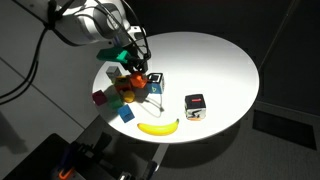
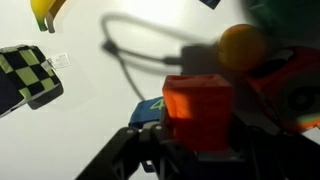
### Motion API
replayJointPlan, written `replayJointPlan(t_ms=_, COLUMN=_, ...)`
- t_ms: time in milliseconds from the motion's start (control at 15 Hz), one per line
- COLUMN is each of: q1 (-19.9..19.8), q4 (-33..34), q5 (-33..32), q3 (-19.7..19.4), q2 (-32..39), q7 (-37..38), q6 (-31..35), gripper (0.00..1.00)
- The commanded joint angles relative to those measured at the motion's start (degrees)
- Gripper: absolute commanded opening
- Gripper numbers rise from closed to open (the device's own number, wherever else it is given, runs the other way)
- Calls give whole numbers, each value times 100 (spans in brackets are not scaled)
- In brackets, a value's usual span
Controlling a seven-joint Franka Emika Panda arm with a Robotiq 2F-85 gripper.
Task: Place the orange cube on the grey cube
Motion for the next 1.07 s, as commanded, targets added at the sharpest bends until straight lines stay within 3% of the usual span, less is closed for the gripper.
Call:
replayJointPlan(t_ms=0, q1=-65, q4=-4, q5=-95, q3=66, q2=-33, q7=60, q6=1, gripper=28)
replayJointPlan(t_ms=667, q1=29, q4=154, q5=-90, q3=310, q2=-214, q7=-6, q6=-149, gripper=28)
replayJointPlan(t_ms=1000, q1=149, q4=444, q5=-161, q3=431, q2=-271, q7=-18, q6=-691, gripper=28)
